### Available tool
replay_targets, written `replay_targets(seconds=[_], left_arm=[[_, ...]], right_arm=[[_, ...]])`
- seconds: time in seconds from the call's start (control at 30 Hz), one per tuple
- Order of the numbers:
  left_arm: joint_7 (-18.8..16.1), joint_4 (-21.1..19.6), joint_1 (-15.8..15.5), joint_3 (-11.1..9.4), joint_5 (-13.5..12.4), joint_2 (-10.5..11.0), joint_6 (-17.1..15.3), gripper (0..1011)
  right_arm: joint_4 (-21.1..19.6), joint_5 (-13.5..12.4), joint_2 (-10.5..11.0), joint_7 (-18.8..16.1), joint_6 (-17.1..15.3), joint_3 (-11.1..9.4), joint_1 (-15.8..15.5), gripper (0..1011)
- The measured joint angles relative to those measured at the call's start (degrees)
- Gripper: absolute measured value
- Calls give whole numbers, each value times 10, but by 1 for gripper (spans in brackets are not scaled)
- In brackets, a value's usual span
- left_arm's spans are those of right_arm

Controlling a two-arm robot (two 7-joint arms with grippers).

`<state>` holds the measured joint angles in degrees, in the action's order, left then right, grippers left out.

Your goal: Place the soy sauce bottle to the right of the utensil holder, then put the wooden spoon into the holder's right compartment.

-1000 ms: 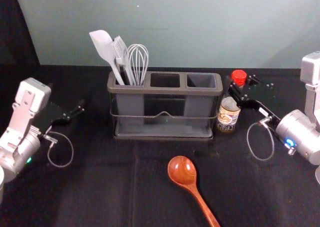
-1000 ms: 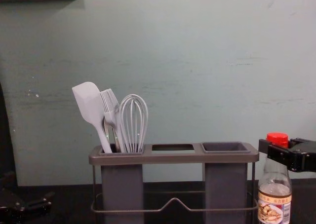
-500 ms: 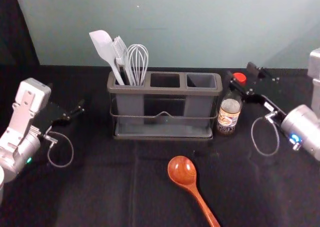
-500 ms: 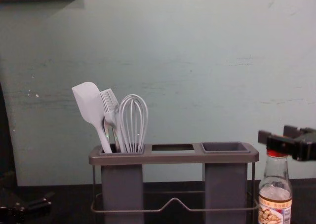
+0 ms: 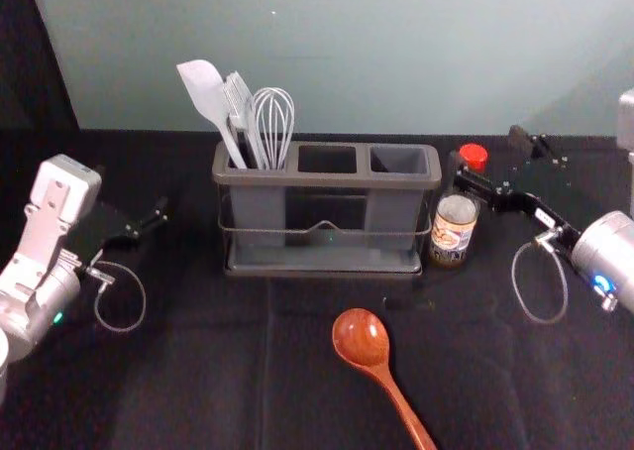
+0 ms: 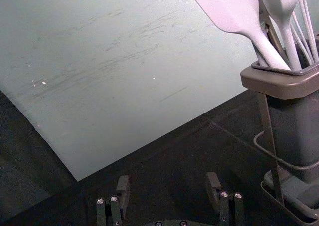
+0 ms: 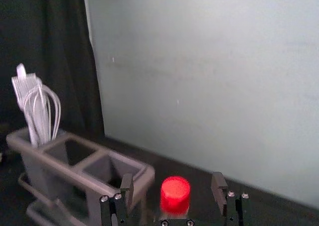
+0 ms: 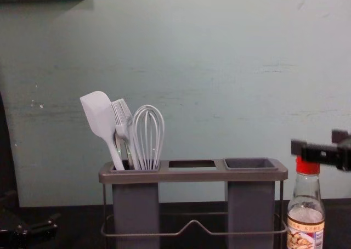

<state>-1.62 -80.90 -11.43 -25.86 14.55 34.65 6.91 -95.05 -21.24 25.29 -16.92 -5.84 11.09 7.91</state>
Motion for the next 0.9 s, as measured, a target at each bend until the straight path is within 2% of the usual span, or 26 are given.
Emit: replay_targets(seconds=[0.1, 0.2, 0.3, 0.43, 0.5, 0.53, 0.57, 0.73, 0.9], left_arm=[[0, 0, 0, 0, 0, 0, 0, 1005], [0, 0, 0, 0, 0, 0, 0, 1005], [0, 0, 0, 0, 0, 0, 0, 1005], [0, 0, 0, 0, 0, 0, 0, 1005], [0, 0, 0, 0, 0, 0, 0, 1005], [0, 0, 0, 0, 0, 0, 0, 1005], [0, 0, 0, 0, 0, 0, 0, 1005], [0, 0, 0, 0, 0, 0, 0, 1005], [0, 0, 0, 0, 0, 0, 0, 1005]], right_arm=[[-49, 9, 12, 20, -49, -3, -32, 1002], [-76, 13, 18, 27, -70, -6, -51, 1002], [-123, 15, 27, 34, -108, -11, -90, 1002], [-153, 21, 36, 38, -143, -10, -111, 1002], [-176, 31, 46, 38, -177, -2, -127, 1002], [-176, 31, 46, 38, -177, -2, -127, 1002], [-188, 38, 49, 37, -201, 4, -133, 1003], [-208, 54, 56, 32, -250, 26, -140, 1002], [-214, 68, 61, 20, -282, 45, -138, 1003]])
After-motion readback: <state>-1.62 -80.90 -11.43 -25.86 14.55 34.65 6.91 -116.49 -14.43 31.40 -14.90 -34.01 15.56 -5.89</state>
